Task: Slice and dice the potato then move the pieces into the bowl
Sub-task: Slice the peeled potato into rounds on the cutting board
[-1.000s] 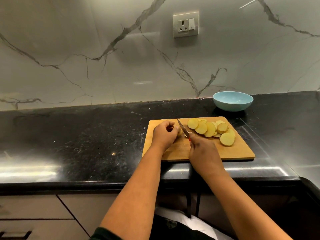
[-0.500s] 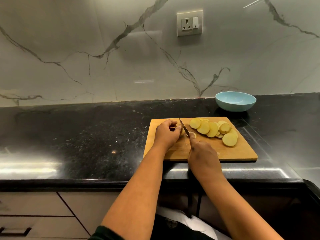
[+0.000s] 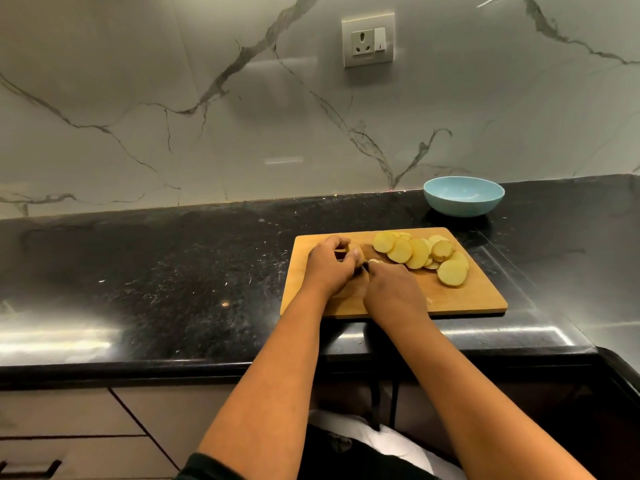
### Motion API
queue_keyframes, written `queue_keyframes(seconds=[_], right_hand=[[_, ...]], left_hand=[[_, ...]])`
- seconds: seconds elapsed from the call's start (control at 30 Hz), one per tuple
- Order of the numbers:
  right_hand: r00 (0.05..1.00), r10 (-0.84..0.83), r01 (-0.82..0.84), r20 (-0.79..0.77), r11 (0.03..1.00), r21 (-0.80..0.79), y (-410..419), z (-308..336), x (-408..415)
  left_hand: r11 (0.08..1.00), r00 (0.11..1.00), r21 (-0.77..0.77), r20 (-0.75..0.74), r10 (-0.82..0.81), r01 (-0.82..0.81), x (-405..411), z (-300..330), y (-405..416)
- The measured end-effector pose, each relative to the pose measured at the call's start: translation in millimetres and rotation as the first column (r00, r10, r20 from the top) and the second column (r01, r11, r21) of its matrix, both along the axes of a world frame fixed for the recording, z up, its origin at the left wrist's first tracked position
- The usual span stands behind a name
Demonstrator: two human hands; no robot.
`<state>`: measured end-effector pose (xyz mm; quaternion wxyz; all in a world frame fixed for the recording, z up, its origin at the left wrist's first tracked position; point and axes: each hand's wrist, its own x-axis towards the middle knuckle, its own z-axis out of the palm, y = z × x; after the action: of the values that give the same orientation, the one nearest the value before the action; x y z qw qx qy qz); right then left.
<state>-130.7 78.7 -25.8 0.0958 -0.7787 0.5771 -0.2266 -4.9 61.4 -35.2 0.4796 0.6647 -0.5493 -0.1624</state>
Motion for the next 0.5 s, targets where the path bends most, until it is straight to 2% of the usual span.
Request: queue_keyframes(seconds=[0.1,0.17,0.27,0.5], right_hand=[[0.977,0.004,0.002,0.215,1.000,-0.030,2,-7,-9],[0.945,0.059,-0.009,0.322,0.988,-0.155,5,-12,-14],[0.944,0.113,-0.030,0.311,0.966,-0.258,10,-18,-14],[0.977,0.083,-0.027,0.196,0.962,-0.273,16,-21,-11]], left_hand=[[1.000,0.997,0.018,-0.079,0.009,-0.008,0,1,1],[1.000,0.993,0.025,-0.117,0.008,-0.005,1,2,1],[1.000,0.992,0.019,-0.126,-0.001,0.004,0,2,2],[1.000,0.995,0.013,-0.099,0.013,-0.012,0,1,1]])
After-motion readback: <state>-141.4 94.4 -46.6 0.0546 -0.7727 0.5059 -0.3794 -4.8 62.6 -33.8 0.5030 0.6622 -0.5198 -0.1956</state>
